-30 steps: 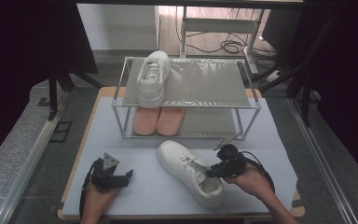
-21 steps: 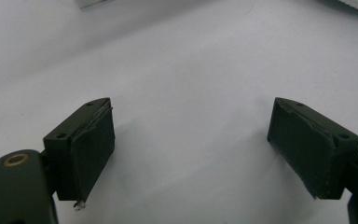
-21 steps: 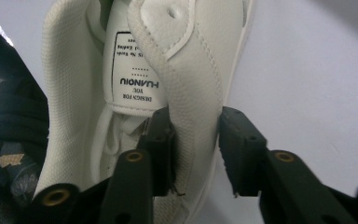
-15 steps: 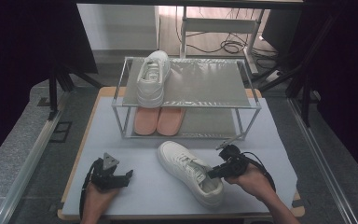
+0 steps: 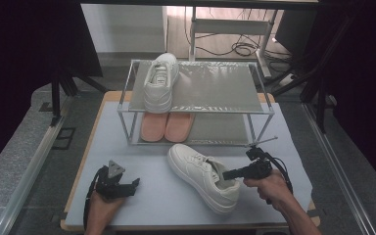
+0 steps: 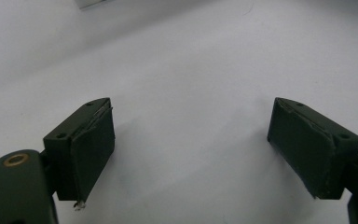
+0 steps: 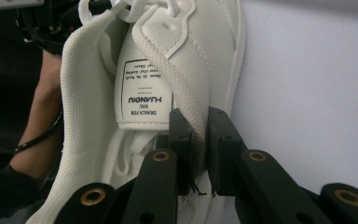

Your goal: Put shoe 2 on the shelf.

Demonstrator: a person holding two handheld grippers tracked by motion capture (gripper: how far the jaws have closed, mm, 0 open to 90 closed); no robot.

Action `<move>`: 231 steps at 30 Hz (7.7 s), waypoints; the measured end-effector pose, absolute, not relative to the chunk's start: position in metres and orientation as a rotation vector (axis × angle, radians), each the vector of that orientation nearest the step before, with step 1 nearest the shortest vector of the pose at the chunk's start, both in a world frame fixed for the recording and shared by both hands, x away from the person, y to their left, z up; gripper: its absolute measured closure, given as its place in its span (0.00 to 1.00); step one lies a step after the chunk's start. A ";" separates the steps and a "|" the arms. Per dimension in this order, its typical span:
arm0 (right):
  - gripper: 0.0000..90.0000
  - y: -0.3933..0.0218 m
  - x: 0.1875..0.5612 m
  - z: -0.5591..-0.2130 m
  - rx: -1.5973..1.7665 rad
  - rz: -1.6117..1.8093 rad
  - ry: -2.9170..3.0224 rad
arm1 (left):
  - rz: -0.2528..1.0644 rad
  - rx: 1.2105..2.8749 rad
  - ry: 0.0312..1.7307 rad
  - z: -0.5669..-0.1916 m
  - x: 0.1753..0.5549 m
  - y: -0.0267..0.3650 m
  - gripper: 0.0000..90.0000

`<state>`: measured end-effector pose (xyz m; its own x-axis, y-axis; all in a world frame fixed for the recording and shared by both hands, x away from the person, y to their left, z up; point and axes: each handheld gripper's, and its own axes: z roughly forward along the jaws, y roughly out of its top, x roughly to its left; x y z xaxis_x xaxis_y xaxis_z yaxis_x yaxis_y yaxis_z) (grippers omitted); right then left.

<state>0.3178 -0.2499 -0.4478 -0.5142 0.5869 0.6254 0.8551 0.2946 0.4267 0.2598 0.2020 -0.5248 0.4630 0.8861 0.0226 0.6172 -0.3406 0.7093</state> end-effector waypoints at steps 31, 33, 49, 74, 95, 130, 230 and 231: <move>0.91 -0.271 0.301 -0.387 -1.243 -1.331 -1.969 | 0.557 2.080 1.241 -0.525 0.260 0.202 0.17; 0.91 -0.273 0.299 -0.381 -1.242 -1.343 -1.956 | 0.557 2.080 1.240 -0.525 0.260 0.202 0.17; 0.91 -0.286 0.302 -0.335 -1.283 -1.460 -1.881 | 0.557 2.077 1.239 -0.525 0.259 0.201 0.17; 0.91 -0.285 0.348 -0.320 -1.461 -1.582 -1.754 | 0.555 2.081 1.237 -0.525 0.259 0.202 0.17; 0.90 -0.269 0.396 -0.306 -1.666 -1.638 -1.743 | 0.556 2.085 1.235 -0.525 0.259 0.202 0.17; 0.67 -0.229 0.408 -0.270 -1.757 -1.745 -2.130 | 0.561 2.086 1.231 -0.525 0.259 0.202 0.17; 1.00 -0.147 0.402 -0.336 -1.458 -1.768 -2.198 | 0.566 2.080 1.233 -0.525 0.258 0.201 0.17; 1.00 -0.148 0.402 -0.336 -1.450 -1.765 -2.200 | 0.565 2.080 1.233 -0.525 0.258 0.201 0.17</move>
